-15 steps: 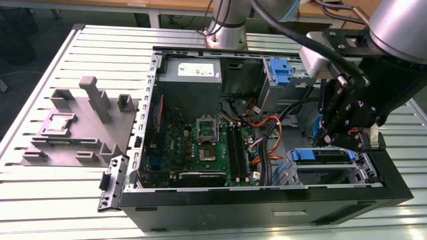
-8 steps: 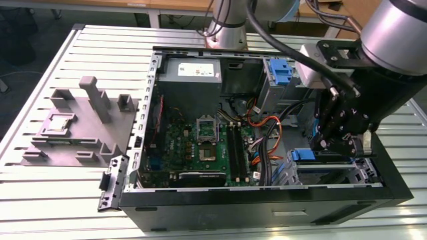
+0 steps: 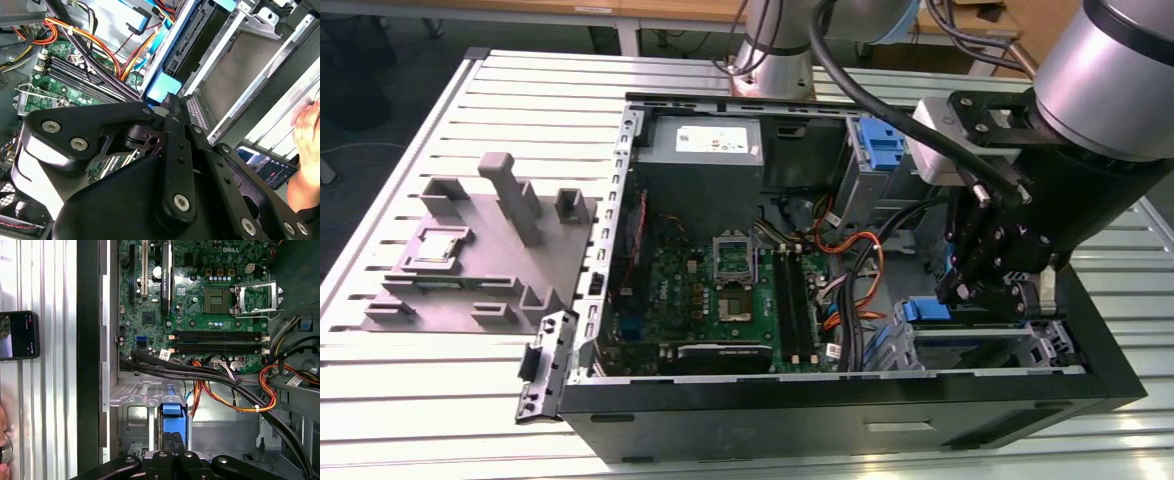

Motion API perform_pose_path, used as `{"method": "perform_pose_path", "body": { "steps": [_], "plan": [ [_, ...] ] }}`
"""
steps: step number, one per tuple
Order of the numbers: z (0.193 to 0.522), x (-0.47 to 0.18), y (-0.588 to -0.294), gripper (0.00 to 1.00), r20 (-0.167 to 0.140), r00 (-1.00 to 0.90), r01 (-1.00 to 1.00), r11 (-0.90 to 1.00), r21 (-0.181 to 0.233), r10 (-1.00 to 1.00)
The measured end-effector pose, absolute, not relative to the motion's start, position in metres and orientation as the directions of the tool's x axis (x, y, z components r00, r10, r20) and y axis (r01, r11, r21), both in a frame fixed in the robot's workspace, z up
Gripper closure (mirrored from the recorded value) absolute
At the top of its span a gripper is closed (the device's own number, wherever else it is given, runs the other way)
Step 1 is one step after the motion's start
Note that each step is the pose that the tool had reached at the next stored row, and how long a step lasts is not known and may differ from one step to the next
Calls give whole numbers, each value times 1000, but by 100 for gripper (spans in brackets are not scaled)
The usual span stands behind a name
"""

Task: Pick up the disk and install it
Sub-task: 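Insert the first disk wire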

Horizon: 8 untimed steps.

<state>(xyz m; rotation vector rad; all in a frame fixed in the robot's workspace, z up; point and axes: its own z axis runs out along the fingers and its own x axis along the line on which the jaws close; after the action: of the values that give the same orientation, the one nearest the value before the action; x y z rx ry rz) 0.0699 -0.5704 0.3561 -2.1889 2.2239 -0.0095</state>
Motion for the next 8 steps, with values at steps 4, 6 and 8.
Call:
{"method": "perform_pose_path", "body": {
  "steps": [4, 6, 8],
  "plan": [
    [356, 70, -570, 90, -11, -16, -1000, 16, -19, -1000],
    [356, 70, -570, 90, -11, -16, -1000, 16, -19, -1000],
    [356, 70, -570, 90, -11, -16, -1000, 16, -19, -1000]
  ]
}}
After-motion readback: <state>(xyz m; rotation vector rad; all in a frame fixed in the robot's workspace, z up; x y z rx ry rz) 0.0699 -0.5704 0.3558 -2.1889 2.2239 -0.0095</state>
